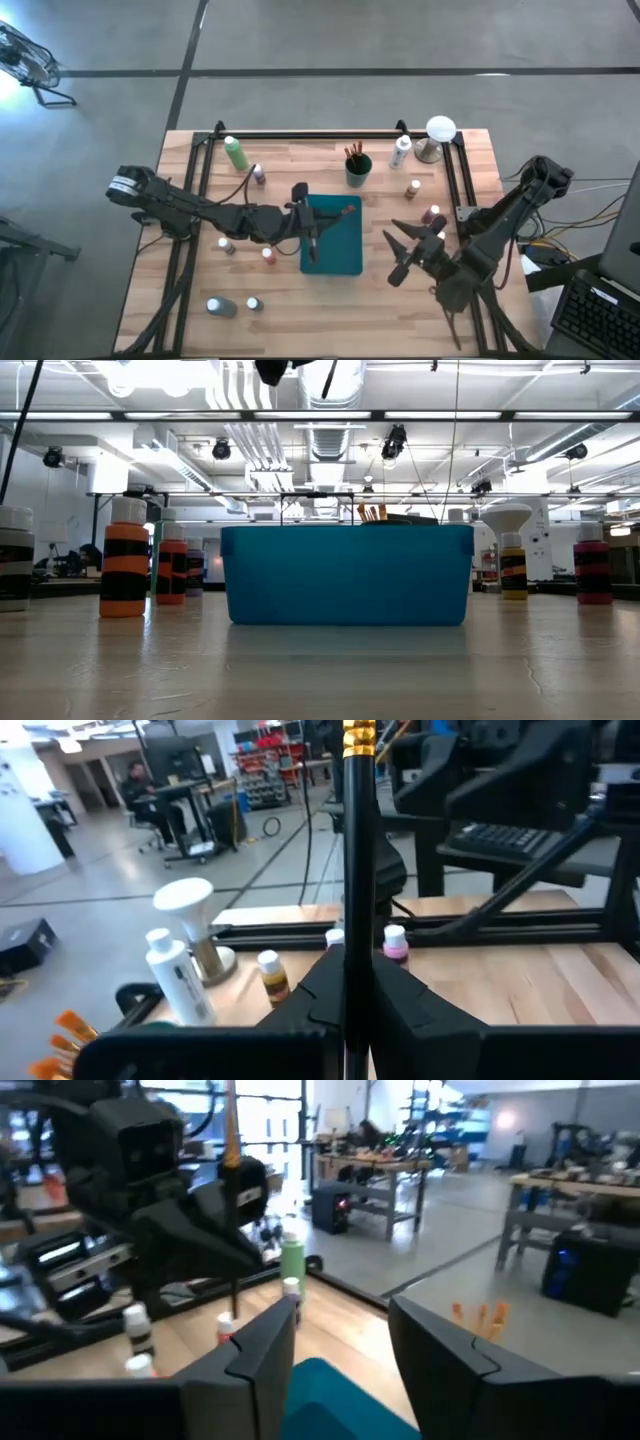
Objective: Pick & Place Paint Supplies
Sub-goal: Put the gold paint brush into the green cup
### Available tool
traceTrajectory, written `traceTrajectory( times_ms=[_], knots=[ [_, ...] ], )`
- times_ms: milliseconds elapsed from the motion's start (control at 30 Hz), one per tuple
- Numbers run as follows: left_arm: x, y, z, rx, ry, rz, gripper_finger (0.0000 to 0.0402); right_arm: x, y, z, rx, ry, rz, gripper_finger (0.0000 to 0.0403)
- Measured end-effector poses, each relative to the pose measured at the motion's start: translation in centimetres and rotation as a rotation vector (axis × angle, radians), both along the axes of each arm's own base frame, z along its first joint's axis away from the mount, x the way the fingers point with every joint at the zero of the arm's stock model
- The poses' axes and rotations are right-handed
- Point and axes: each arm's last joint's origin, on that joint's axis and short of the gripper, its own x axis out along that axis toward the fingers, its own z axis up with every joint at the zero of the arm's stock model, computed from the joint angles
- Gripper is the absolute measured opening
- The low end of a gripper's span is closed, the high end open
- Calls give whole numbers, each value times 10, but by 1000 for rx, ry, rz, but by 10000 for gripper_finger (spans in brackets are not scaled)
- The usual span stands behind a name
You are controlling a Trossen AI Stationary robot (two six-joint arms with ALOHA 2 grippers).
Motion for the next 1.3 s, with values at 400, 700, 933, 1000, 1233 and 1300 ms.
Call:
traceTrajectory(
  times_ms=[400,700,933,1000,1233,1300],
  knots=[
    [0,2,3,3,-29,29,21,38,-15,35,-129,-21,272,191],
    [0,0,7,14,-57,1,21,58,-45,36,-129,-63,312,162],
    [0,-1,8,20,-61,-13,21,65,-57,38,-125,-91,338,151],
    [0,-1,8,22,-62,-12,21,66,-58,38,-119,-107,356,147],
    [0,-1,8,21,-65,-12,21,69,-64,41,-113,-143,393,128],
    [0,-1,8,20,-67,-12,21,70,-66,41,-113,-145,396,122]
  ],
)
